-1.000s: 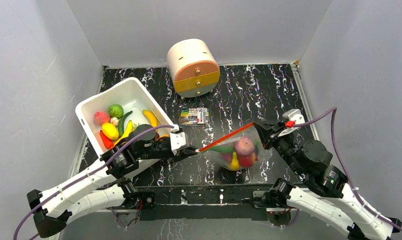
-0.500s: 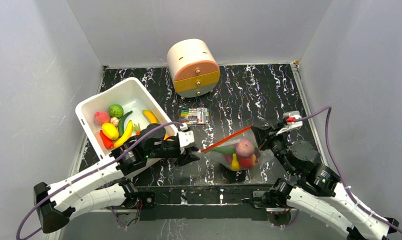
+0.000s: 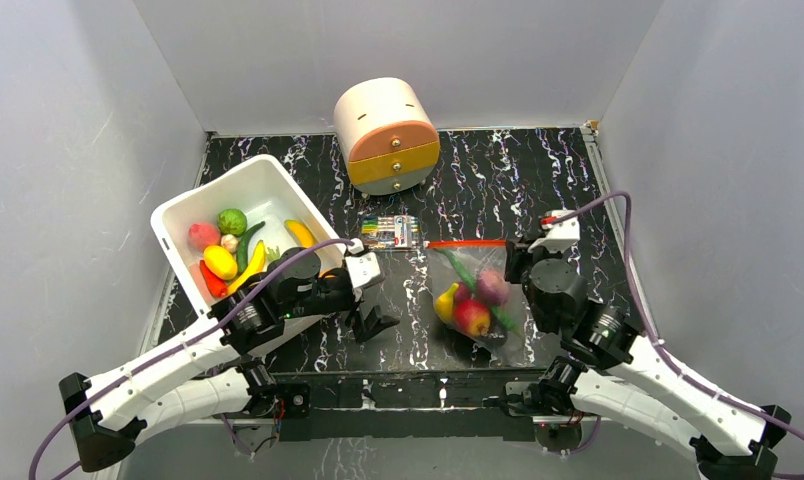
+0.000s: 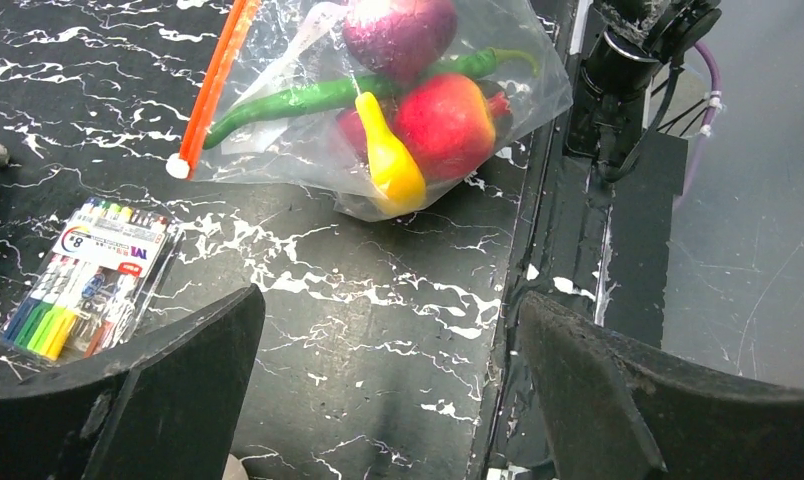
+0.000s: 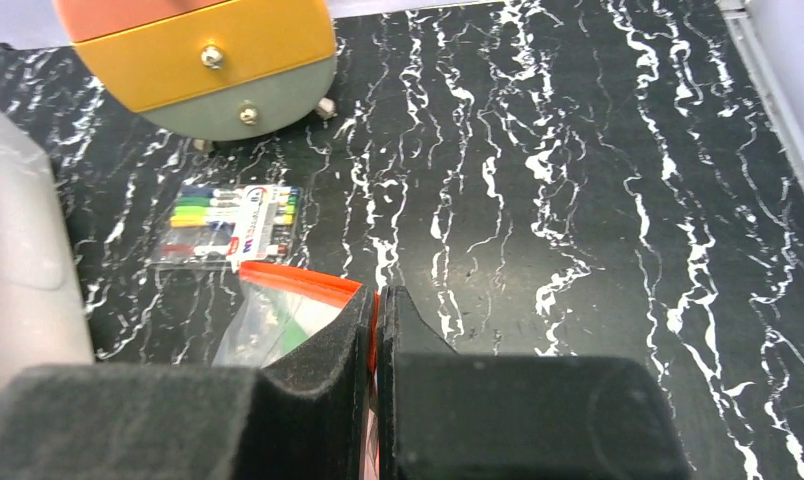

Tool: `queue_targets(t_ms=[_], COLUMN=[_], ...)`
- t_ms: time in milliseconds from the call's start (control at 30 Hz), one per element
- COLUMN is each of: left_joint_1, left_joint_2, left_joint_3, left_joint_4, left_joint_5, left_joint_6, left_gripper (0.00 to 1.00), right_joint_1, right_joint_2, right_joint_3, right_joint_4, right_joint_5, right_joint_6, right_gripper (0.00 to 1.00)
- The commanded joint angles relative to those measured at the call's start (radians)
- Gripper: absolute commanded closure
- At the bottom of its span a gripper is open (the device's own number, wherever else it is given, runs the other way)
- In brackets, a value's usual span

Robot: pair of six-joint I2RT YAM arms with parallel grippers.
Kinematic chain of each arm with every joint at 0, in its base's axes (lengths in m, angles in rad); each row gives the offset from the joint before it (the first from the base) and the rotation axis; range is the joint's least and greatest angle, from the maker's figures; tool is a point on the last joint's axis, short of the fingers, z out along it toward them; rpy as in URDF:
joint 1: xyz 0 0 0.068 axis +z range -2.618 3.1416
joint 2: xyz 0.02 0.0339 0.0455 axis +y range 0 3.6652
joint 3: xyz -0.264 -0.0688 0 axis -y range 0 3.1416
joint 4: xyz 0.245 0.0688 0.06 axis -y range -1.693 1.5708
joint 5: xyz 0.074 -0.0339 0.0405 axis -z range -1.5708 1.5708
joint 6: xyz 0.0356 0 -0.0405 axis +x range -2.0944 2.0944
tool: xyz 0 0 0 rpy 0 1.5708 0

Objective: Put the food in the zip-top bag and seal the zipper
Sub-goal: Place the zipper food storage bag at the center of the board.

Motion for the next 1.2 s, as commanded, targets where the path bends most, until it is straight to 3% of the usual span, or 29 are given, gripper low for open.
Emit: queue_targets(t_ms=[0,200,367,467,633,867,1000,1100,1167], left_joint_1=[0.002,0.003,0.002,0.003,0.003,0.003,0.002,0.002,0.002], left_joint_2=[-0.021,-0.026,-0.029,-0.031,-0.033,-0.047,-0.056,-0.081,-0.092], left_joint_3=[0.042,0.038,0.041,0.048,0.057,0.035,0.039,0.025,0.014], left_joint_4=[-0.025,-0.044,-0.032,-0.040,-0.054,-0.062,-0.062,-0.060,-0.053], left_joint_5=[-0.031,-0.090,-0.163,-0.176,-0.187,-0.177,-0.190,-0.210,-0.225], left_joint_6=[-0.016,-0.049,-0.120,-0.117,-0.113,-0.101,-0.100,-0.104,-0.112], left_gripper=[0.02,0.02,0.02,0.02,0.02,0.02,0.02,0.02,0.02], right_joint_1=[-0.004,-0.007,-0.060,-0.174,-0.460,-0.722,-0.808,-0.813,-0.814], right_joint_2=[0.046,0.018,0.109,0.168,0.249,0.430,0.650,0.729,0.723], right_joint_3=[0.033,-0.069,-0.064,-0.051,-0.057,-0.084,-0.020,0.150,0.211], right_joint_4=[0.158,0.422,0.515,0.541,0.601,0.772,0.885,0.650,0.493], right_joint_5=[0.103,0.065,0.072,-0.027,-0.316,-0.540,-0.481,-0.406,-0.472], right_joint_6=[-0.136,-0.386,-0.503,-0.520,-0.464,-0.528,-0.532,-0.447,-0.361], right_gripper=[1.00,1.00,1.00,1.00,1.00,1.00,0.78,0.38,0.32])
